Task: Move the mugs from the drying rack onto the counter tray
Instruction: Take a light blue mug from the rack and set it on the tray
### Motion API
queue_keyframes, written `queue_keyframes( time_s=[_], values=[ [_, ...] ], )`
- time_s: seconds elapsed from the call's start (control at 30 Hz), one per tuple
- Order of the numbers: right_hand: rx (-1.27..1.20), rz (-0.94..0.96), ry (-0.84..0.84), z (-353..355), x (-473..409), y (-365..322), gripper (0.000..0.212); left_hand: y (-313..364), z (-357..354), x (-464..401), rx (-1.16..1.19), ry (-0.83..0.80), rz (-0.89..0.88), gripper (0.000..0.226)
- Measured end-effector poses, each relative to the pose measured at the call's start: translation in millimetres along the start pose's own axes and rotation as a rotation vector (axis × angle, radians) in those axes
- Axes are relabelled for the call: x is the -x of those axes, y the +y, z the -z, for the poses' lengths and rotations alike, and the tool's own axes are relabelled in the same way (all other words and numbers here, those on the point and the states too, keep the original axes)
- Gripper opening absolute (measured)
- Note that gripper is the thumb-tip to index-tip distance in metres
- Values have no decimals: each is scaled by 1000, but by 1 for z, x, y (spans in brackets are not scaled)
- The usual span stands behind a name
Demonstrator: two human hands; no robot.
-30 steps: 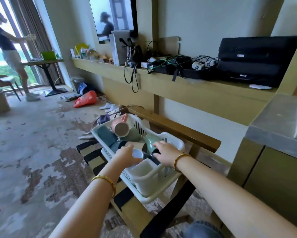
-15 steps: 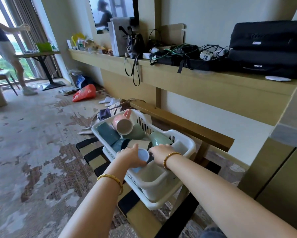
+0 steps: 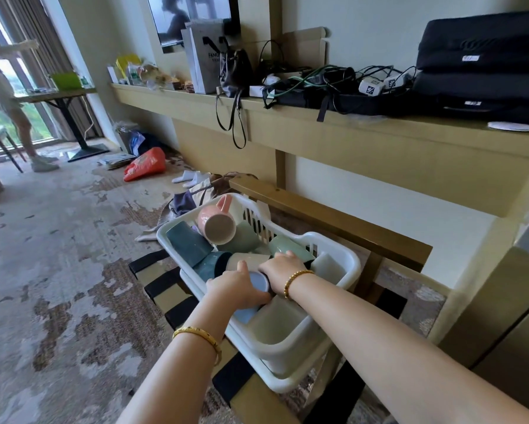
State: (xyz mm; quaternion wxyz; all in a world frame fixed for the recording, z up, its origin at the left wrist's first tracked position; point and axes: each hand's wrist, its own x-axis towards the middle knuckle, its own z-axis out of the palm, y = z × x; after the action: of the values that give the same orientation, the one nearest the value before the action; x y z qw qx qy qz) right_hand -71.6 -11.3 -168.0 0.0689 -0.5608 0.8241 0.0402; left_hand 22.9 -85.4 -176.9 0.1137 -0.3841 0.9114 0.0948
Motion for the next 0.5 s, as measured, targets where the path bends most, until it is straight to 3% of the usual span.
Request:
queue_keyframes(
  time_s=[0.17,0.27,0.33,0.4,0.5],
  values=[
    [-38,24,-77,15,5,1,27,-6,10,2,111,-38,-57,94],
    [-169,5,-71,18,14,2,35,-13,21,8,224,-26,-98,98],
    [-301,1,-59,23,20,2,26,-17,32,13,319,-2,-140,99],
    [-354,-7,-25,33,26,2,18,-20,46,19,385,37,-174,101],
    [-314,14,91,58,38,1,33,-18,68,31,440,114,-229,106]
  ],
)
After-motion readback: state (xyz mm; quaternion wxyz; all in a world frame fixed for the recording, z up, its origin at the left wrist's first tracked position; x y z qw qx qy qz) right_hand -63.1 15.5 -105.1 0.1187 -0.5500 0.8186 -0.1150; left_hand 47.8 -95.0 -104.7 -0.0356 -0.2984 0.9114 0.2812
